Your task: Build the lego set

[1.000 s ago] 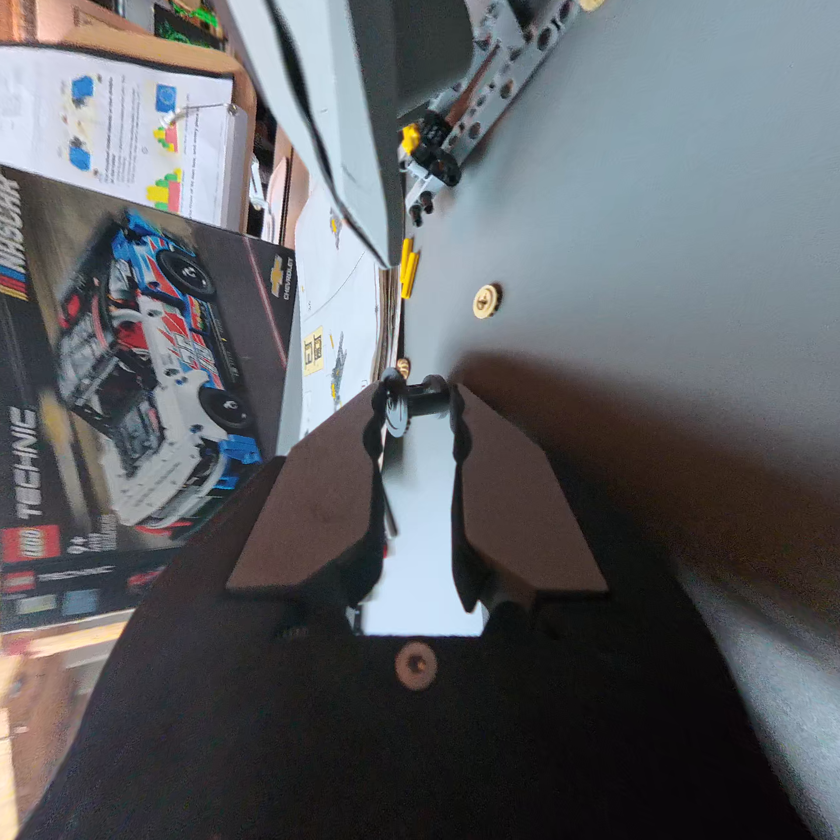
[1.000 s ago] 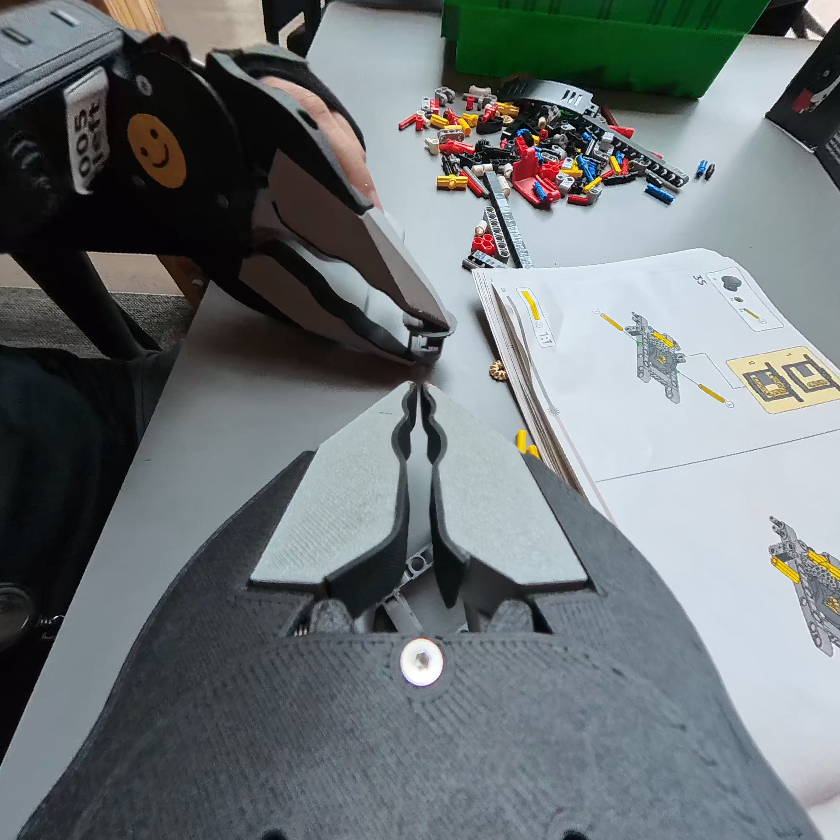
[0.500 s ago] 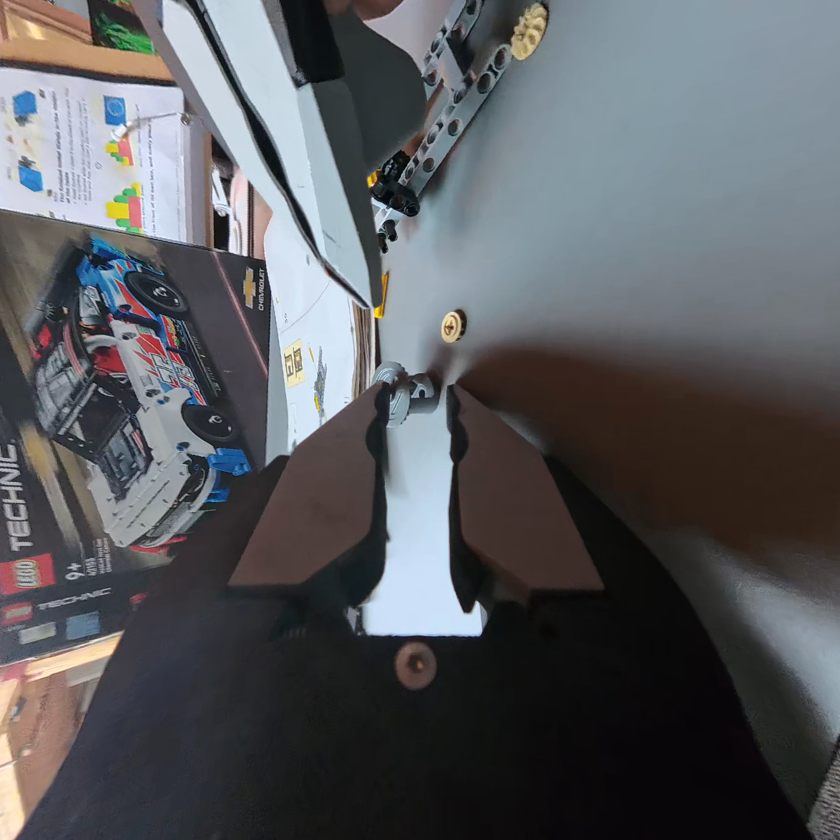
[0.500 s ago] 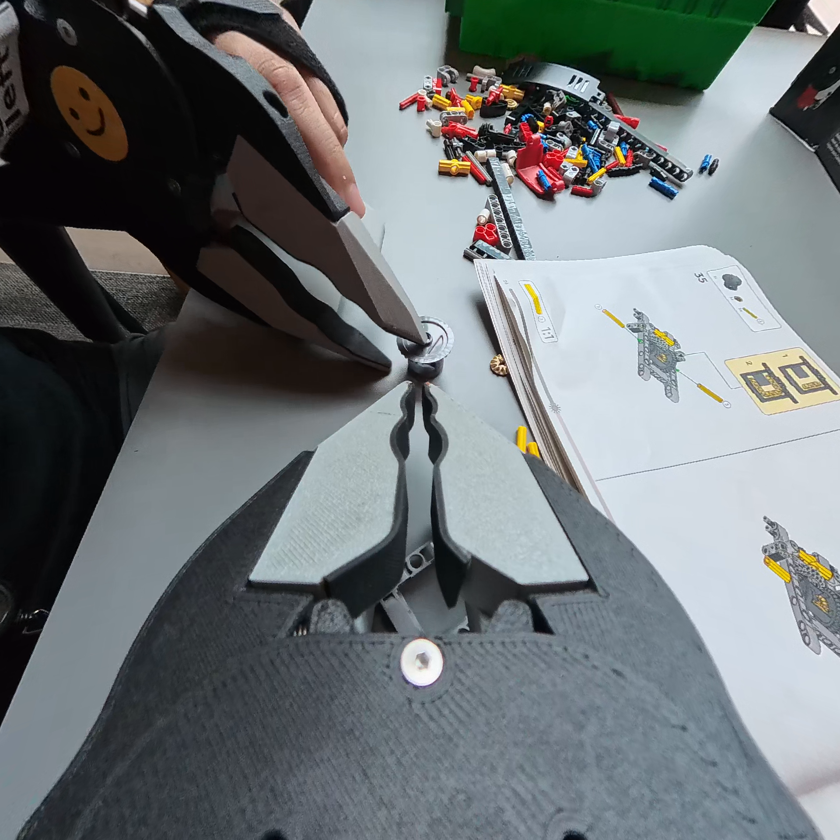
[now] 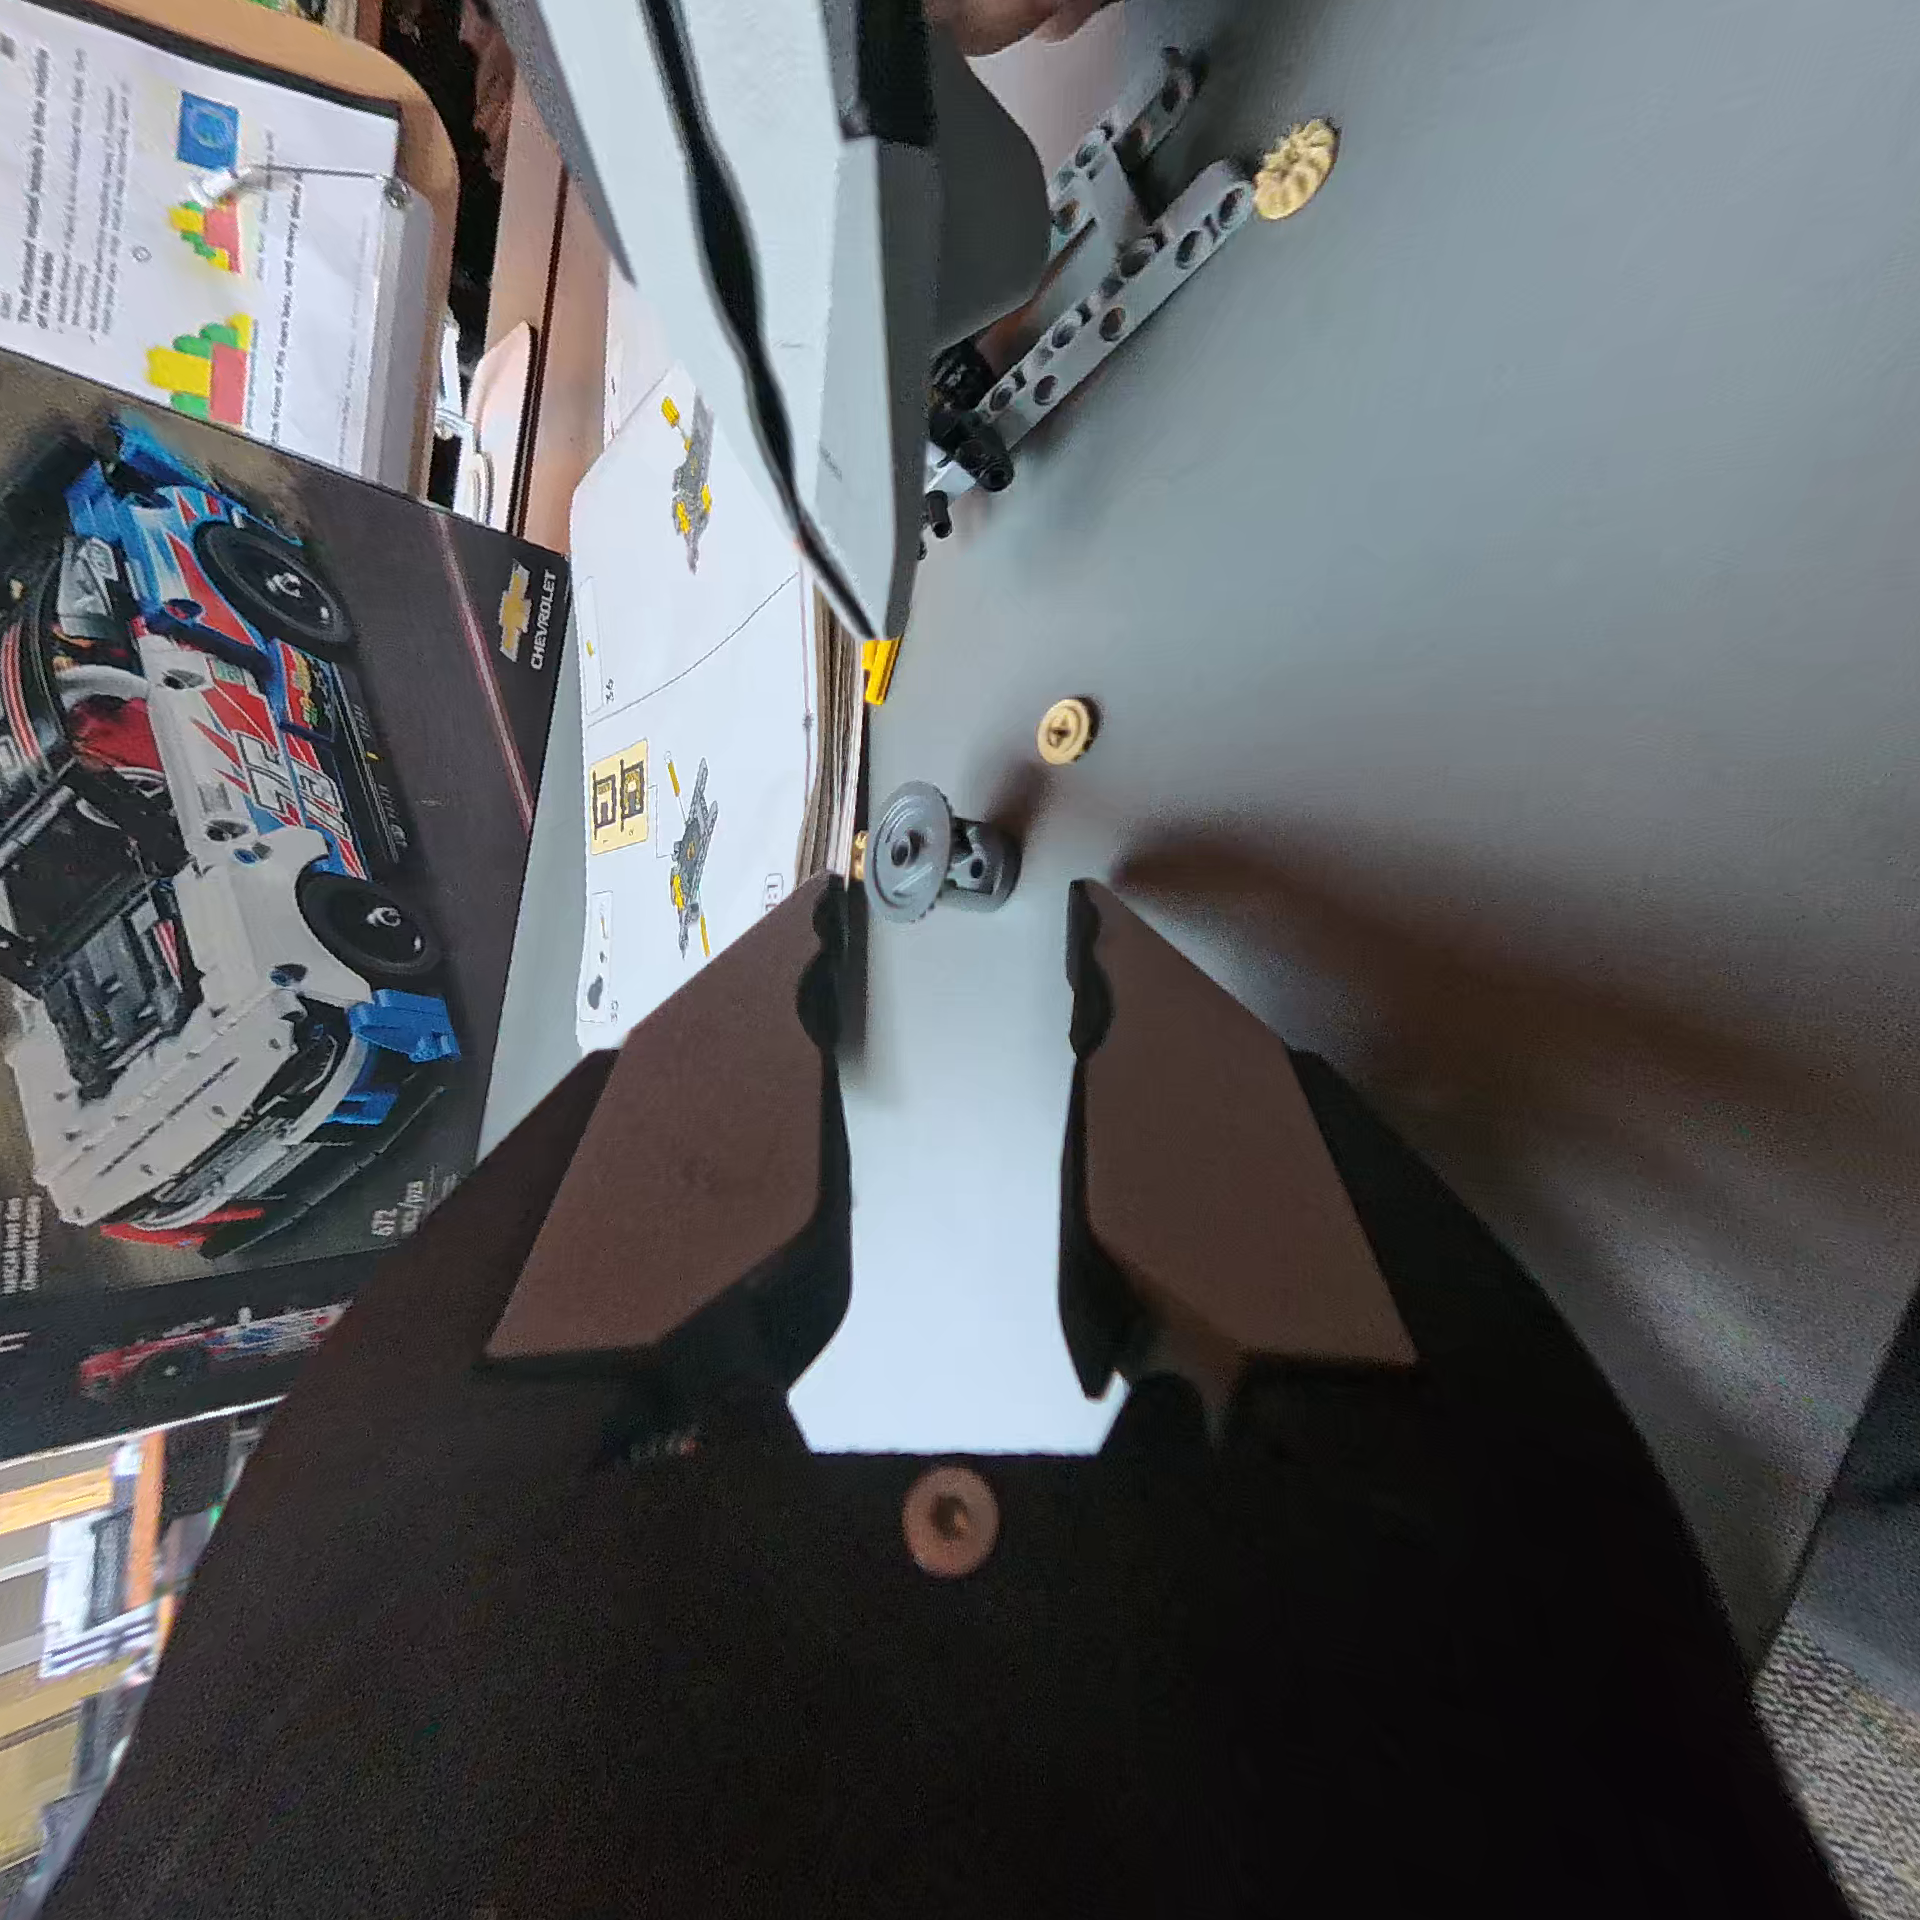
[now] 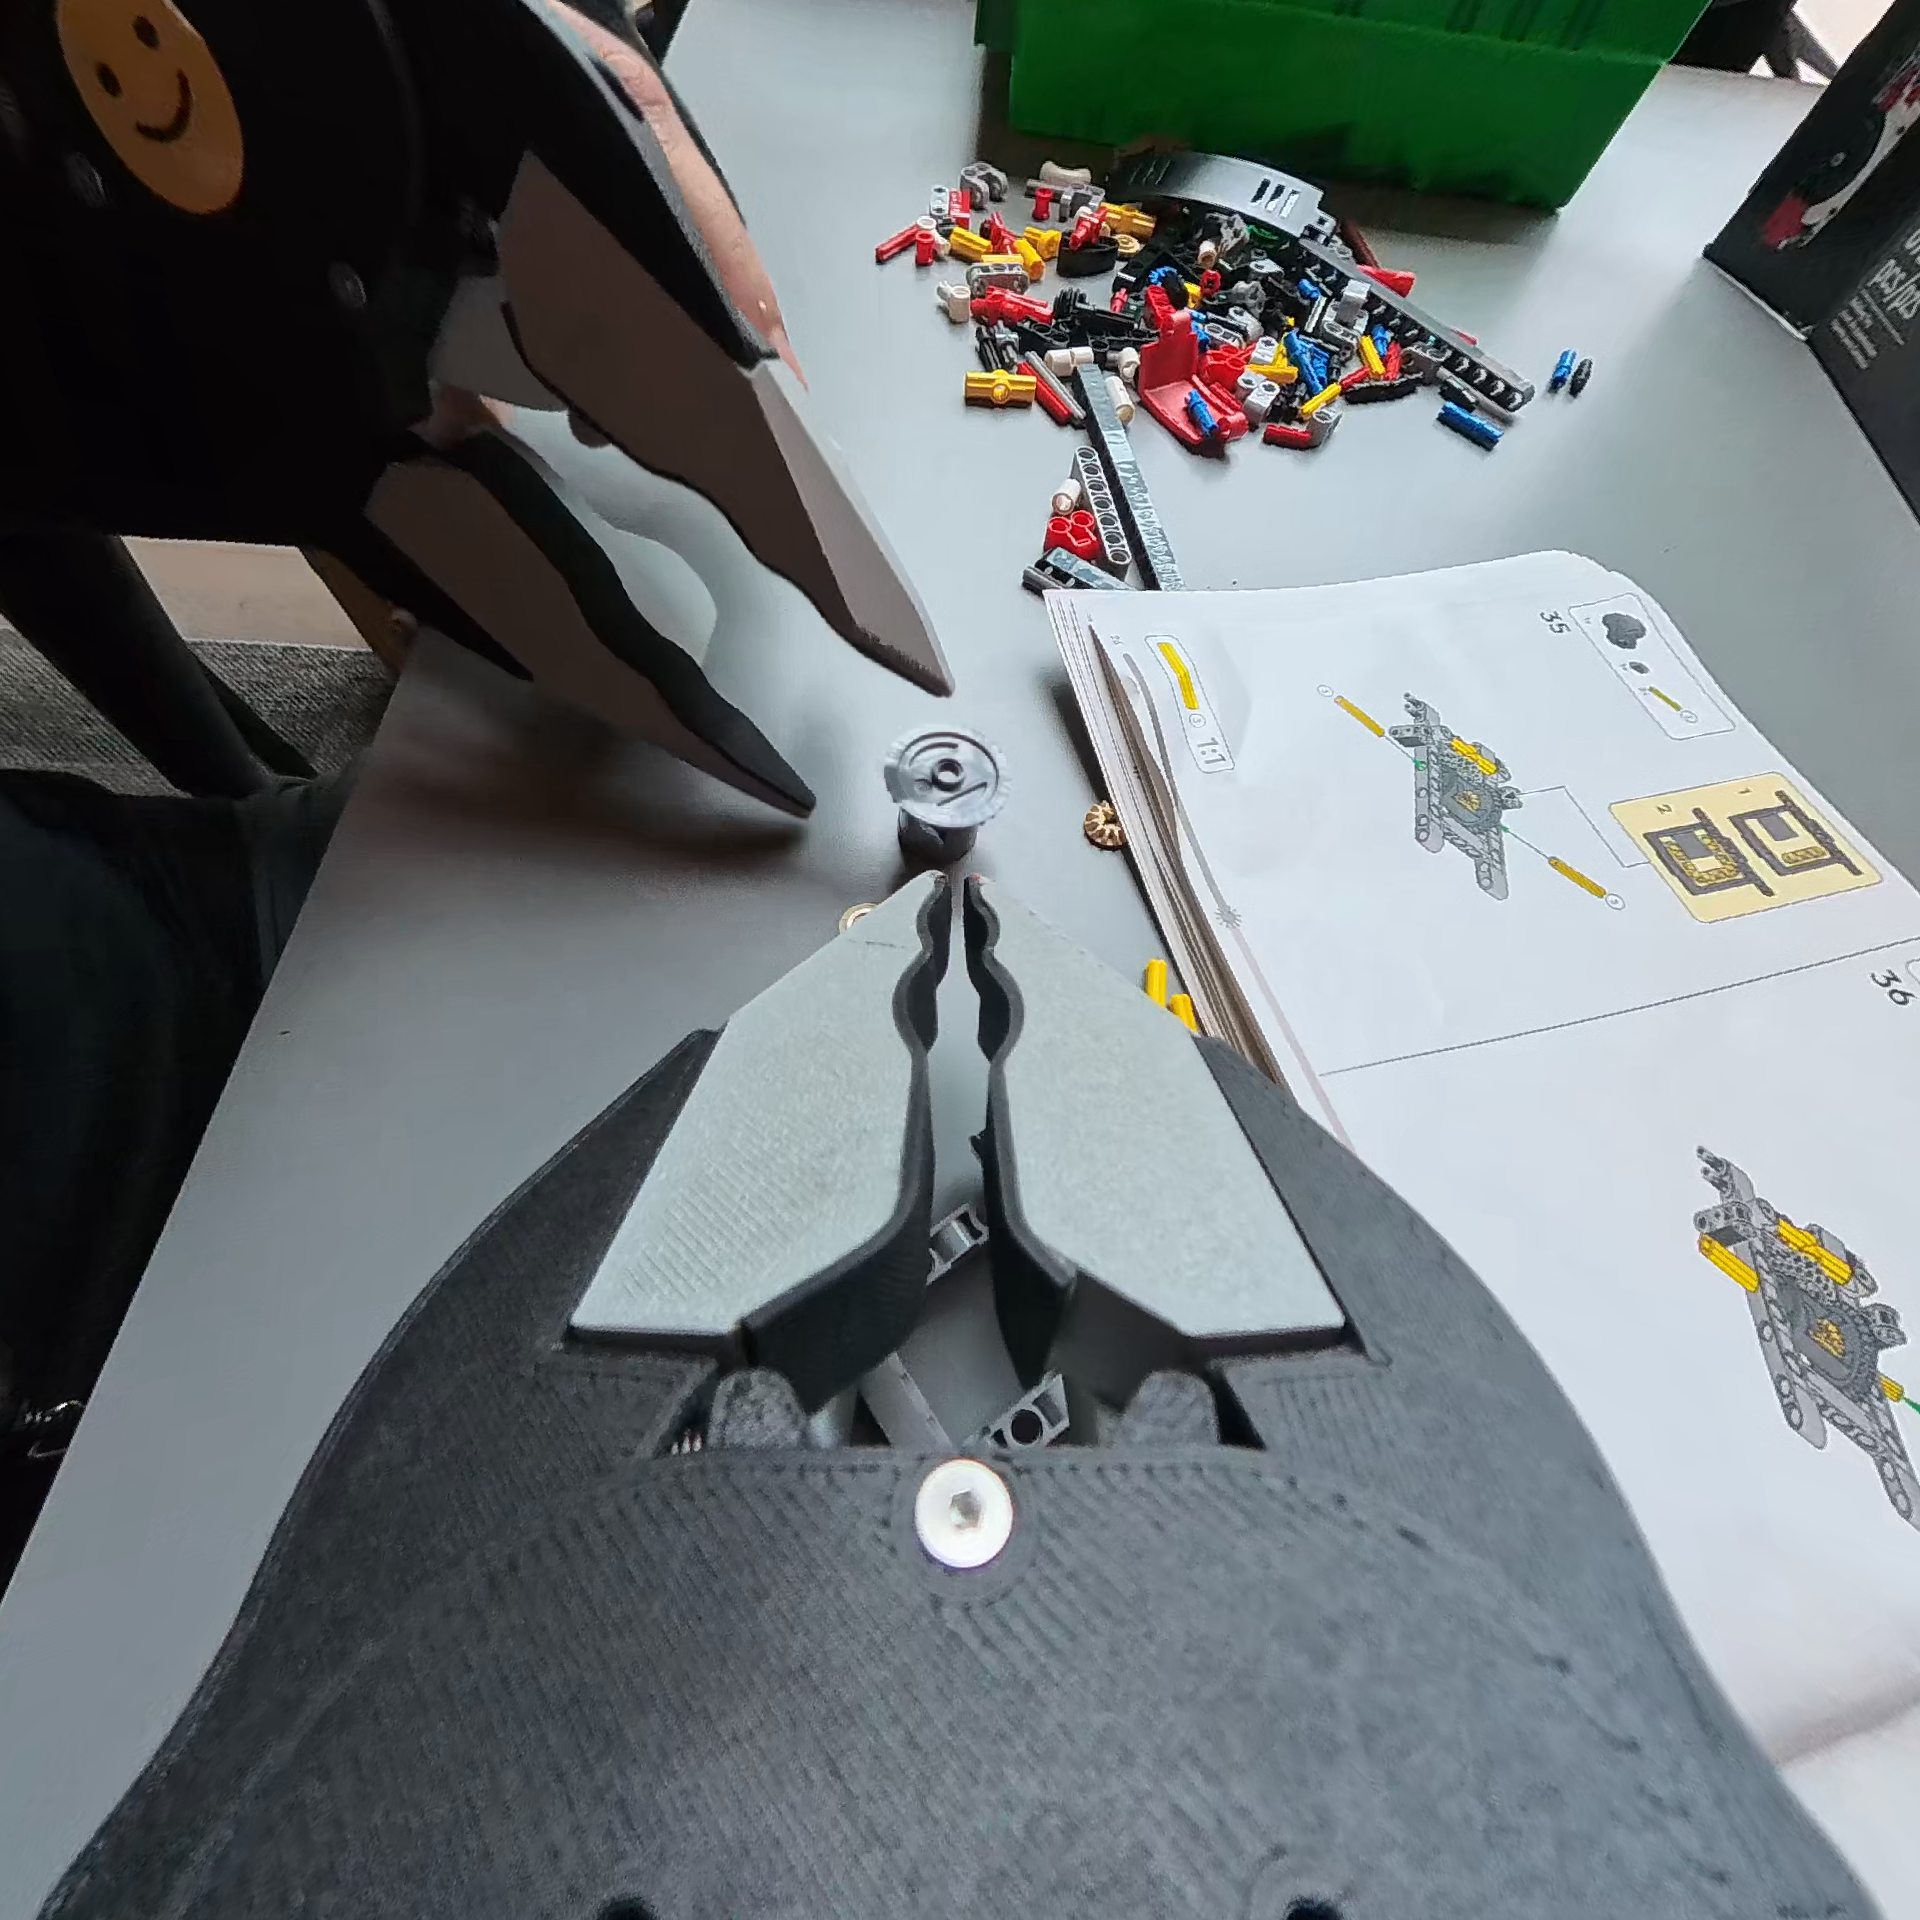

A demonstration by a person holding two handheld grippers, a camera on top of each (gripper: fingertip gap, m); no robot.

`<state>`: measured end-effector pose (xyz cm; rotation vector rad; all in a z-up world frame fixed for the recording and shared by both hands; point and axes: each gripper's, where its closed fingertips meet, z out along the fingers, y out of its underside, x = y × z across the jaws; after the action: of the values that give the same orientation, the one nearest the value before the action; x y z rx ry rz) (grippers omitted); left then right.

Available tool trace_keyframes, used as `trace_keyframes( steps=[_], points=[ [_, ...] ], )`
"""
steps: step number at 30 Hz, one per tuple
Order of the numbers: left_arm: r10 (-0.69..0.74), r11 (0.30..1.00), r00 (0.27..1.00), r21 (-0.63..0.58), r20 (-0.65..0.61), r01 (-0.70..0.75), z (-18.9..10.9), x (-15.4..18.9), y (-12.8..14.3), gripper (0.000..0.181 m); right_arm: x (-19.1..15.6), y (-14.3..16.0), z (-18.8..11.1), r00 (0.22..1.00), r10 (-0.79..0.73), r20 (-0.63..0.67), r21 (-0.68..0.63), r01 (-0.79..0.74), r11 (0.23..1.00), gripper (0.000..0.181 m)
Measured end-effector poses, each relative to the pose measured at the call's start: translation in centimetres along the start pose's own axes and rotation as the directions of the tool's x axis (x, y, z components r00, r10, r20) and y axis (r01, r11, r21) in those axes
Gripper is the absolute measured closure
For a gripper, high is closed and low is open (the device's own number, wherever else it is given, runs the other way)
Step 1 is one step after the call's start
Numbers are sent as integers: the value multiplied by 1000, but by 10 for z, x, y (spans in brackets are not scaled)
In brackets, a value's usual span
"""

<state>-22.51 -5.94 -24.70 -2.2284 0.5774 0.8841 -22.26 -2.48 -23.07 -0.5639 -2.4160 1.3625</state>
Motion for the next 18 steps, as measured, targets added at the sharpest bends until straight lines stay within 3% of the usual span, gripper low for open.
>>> trace_keyframes(
  steps=[8,18],
  points=[
    [-146,985,982,74,-123,156,-12,2,0,154,-13,2,3,998,-41,57,-20,42,999,176],
    [-237,962,955,90,-180,256,-12,2,-1,155,-22,22,16,982,-184,32,-177,187,966,172]
  ],
)
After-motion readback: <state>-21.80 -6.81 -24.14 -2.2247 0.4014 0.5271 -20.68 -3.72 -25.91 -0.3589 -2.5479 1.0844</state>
